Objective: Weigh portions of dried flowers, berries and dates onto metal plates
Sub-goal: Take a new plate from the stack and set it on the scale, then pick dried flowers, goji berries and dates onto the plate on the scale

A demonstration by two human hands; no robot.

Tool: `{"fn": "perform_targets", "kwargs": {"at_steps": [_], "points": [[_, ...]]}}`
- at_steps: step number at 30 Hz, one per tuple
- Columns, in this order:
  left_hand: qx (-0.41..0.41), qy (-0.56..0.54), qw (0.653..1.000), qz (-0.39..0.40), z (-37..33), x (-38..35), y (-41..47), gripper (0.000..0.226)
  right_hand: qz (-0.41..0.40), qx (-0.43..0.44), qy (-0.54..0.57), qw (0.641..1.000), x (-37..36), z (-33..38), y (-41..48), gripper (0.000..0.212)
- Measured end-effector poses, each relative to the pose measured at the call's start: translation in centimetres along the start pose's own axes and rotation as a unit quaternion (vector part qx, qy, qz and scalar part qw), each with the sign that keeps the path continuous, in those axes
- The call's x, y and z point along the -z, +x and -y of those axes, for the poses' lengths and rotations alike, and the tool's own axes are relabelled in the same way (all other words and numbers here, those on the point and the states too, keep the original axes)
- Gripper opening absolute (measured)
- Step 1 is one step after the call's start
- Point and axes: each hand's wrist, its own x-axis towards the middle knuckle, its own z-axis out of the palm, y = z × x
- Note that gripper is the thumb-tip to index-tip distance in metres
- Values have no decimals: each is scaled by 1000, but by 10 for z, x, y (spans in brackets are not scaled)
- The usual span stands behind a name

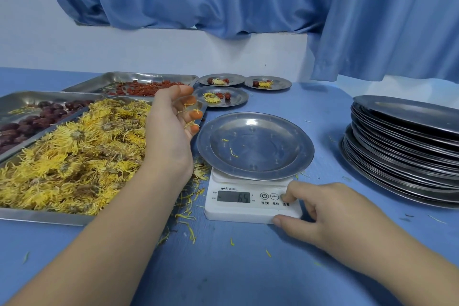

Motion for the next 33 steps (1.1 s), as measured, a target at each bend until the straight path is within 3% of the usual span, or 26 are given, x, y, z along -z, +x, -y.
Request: {"fn": "perform_targets", "kwargs": {"at_steps": [9, 16, 20, 26, 33], "points": [[-73, 125, 988, 53, 4, -2, -2, 15, -75, 30, 37, 996, 0, 1, 6, 40], [-194, 231, 947, 109, -6, -2, -7, 18, -133, 80, 80, 985, 2, 1, 3, 18], [-142, 274, 944, 120, -15, 8, 2, 11, -249, 135, 56, 957, -1, 6, 4, 30], [-152, 484, 855, 108, -73, 43, 35, 8, -399, 216, 28, 891, 12, 27, 25, 46], [-87, 619, 772, 111, -132, 89, 90, 14, -402, 206, 31, 892, -3, 44, 56, 44]]}}
